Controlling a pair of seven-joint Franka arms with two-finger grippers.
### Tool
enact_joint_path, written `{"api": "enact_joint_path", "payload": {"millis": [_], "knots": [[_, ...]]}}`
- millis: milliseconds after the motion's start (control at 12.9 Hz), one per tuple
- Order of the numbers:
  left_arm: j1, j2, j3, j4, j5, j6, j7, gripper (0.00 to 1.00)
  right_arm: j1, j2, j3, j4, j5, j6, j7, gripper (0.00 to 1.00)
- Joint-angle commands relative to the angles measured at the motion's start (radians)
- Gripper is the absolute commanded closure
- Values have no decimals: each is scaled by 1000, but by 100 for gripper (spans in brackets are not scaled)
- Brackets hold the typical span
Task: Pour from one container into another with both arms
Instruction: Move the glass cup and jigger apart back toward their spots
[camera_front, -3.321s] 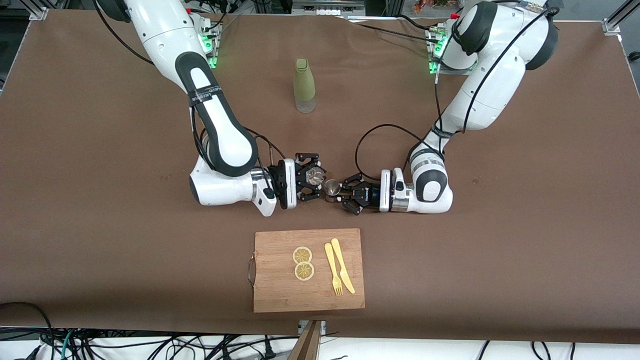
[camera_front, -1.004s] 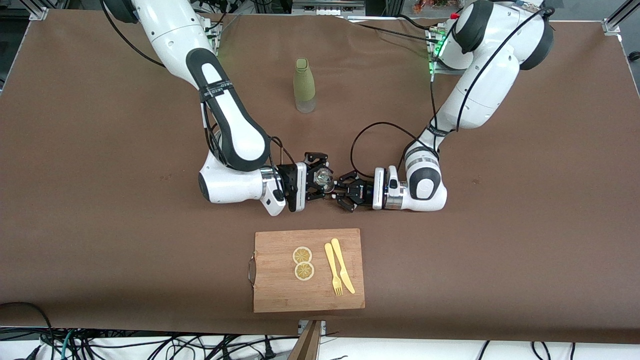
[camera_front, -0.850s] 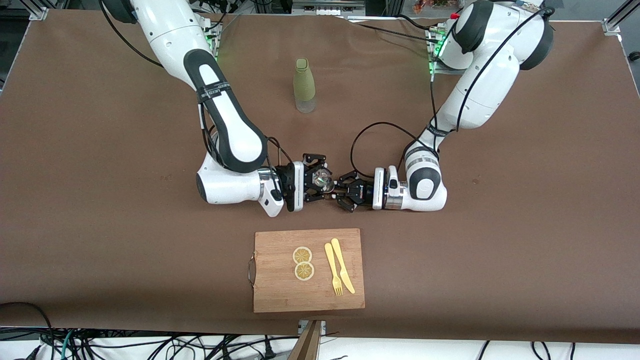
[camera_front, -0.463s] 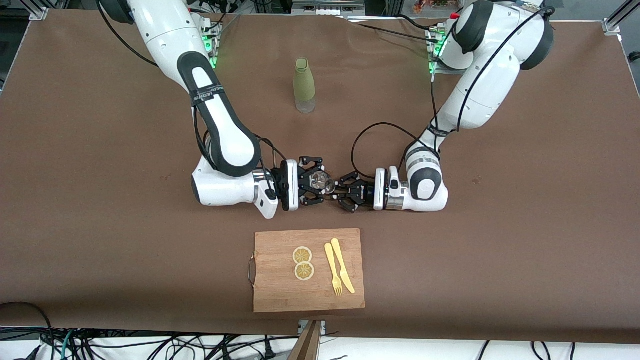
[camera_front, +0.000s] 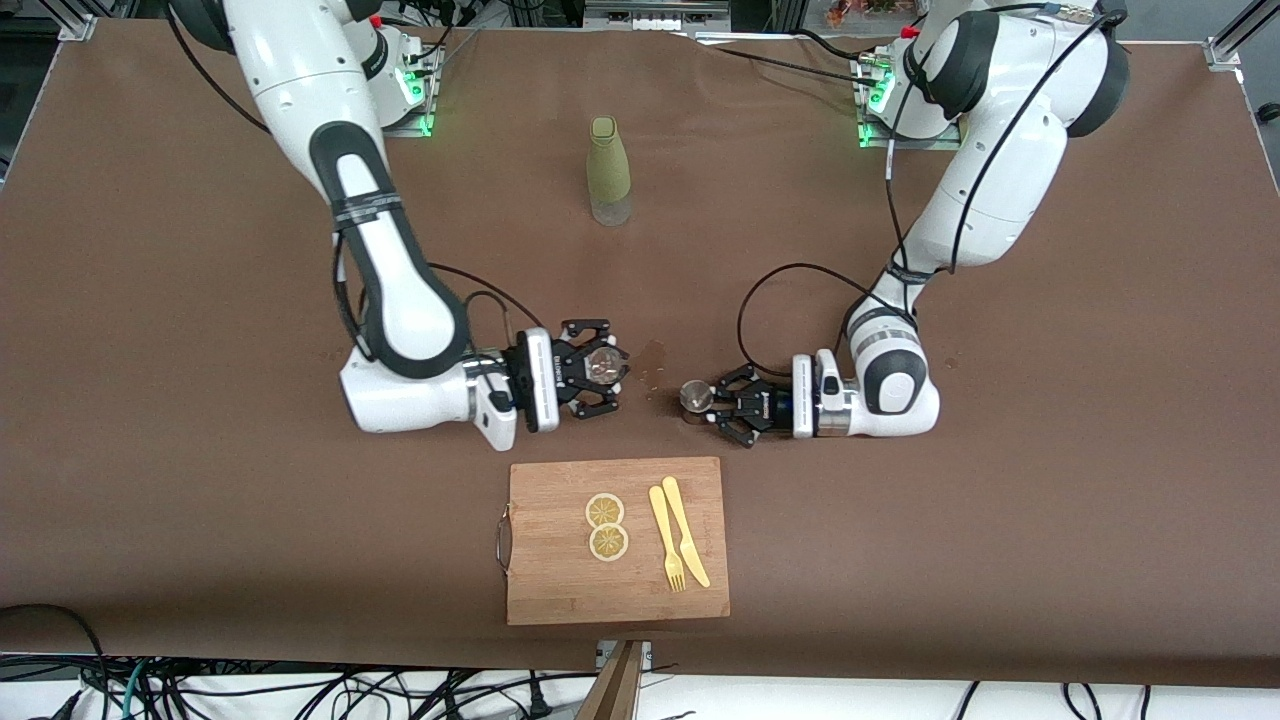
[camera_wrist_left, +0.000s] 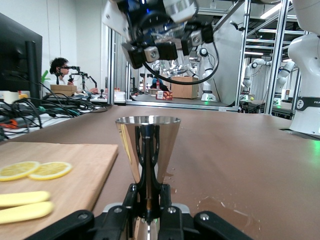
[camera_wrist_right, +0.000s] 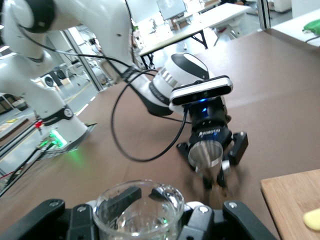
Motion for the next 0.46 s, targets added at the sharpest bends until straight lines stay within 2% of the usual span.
{"api": "enact_joint_path", "payload": {"millis": [0,154,232,386], "knots": [[29,-26,38,-16,14,-92,26,100,-83,-13,-14,-1,-42,-141,-59,82],[76,-34,87,-22,31,-177,25,100,-149,-13,-30,-4,-79,-242,-137,82],[90,-48,128,-19,77,-206,20,100,-186,-13,-30,-11,-99,-290,-187,82],[142,-56,164,-17,117,-256,24,100,-250,-13,-31,-33,-157,-358,-279,82]]}}
